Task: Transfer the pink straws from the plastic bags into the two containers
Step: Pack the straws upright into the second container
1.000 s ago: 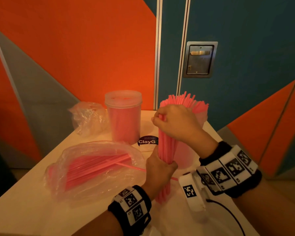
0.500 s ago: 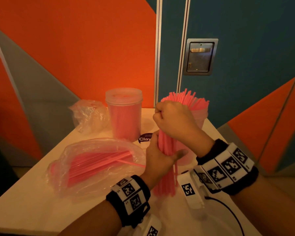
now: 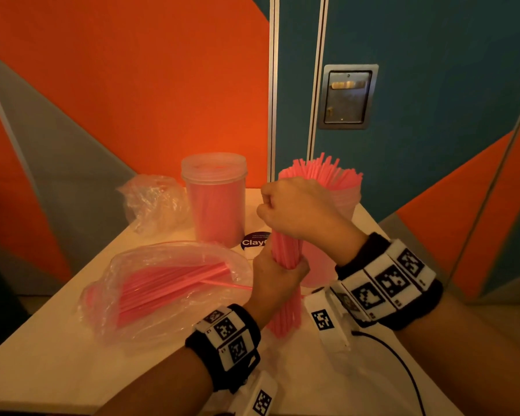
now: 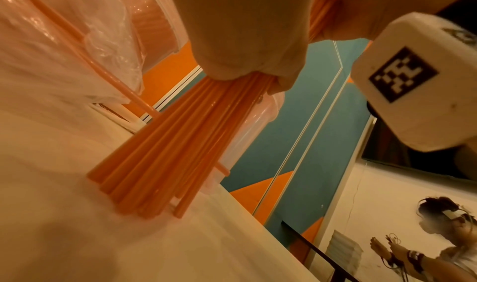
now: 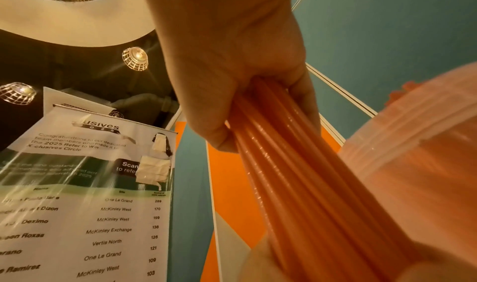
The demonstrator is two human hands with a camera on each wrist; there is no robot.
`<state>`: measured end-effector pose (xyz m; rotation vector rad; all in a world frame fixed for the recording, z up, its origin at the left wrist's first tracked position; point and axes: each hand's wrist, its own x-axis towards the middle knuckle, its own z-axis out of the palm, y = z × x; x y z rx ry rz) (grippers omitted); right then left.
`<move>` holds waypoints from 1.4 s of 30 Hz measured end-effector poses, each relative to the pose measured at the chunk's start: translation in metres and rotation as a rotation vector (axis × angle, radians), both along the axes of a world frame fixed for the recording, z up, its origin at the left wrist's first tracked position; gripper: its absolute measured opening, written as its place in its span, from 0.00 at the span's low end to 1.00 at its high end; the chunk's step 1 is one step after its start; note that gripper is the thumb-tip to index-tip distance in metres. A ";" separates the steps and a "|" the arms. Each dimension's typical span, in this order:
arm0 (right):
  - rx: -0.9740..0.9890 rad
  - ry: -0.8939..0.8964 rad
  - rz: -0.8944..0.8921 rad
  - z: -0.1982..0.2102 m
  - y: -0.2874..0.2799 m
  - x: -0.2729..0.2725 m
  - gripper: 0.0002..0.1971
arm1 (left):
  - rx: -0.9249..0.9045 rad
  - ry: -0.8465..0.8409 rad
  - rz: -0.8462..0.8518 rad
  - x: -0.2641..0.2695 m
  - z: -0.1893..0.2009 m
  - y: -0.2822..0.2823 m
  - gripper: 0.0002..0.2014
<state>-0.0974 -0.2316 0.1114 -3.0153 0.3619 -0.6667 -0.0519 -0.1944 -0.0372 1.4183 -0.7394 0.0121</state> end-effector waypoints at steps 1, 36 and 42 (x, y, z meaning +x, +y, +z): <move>-0.003 -0.004 0.000 -0.001 0.001 0.000 0.09 | 0.001 0.003 0.002 0.000 0.000 0.000 0.17; 1.173 -1.543 0.522 0.147 -0.071 -0.044 0.12 | 0.659 -0.535 -0.170 0.077 0.051 0.040 0.30; 1.068 -1.678 0.443 0.147 -0.097 -0.032 0.13 | 1.351 -0.639 -0.299 0.073 0.024 0.050 0.26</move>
